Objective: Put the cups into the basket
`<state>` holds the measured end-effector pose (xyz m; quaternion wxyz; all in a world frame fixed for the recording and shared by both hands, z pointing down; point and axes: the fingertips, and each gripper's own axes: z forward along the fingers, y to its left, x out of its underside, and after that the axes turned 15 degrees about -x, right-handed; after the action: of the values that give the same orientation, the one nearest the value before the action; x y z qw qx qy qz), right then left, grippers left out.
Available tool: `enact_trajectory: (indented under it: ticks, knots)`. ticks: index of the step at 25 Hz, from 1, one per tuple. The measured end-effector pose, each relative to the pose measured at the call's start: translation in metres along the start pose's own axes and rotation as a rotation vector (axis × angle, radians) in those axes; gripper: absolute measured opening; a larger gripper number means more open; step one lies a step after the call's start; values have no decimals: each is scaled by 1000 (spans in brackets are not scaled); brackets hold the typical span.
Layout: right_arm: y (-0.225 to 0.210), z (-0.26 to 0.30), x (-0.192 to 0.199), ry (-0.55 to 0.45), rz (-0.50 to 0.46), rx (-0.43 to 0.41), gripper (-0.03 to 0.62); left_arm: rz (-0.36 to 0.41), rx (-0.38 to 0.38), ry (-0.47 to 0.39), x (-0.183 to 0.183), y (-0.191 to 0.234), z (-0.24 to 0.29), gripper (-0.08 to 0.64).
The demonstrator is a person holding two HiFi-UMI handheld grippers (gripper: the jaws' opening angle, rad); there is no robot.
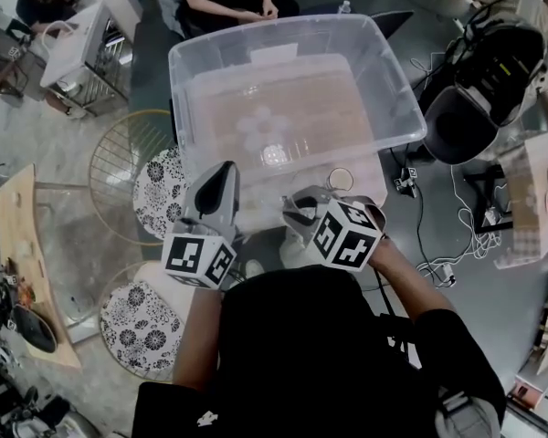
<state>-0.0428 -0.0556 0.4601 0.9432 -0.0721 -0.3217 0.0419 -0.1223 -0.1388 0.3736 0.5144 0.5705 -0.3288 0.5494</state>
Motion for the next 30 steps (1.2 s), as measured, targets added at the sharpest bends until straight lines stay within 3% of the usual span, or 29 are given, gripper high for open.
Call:
enact_trajectory:
  ticks: [6, 10, 17, 21, 30]
  knots:
    - [-24, -40, -29, -66, -15, 60, 35, -7, -9, 2, 1, 2, 4, 8]
    - [-60, -59, -37, -56, -46, 119, 35, -9, -22, 3, 2, 2, 5, 8]
    - [-124, -63, -36, 83, -111, 181, 37, -35, -66, -10, -6, 14, 6, 8]
    - [-151, -43, -31, 151, -124, 155, 37, -43, -95, -11, -6, 21, 7, 8]
    - [-214, 24, 10, 283, -47, 71, 37, -22, -163, 5, -1, 33, 5, 8]
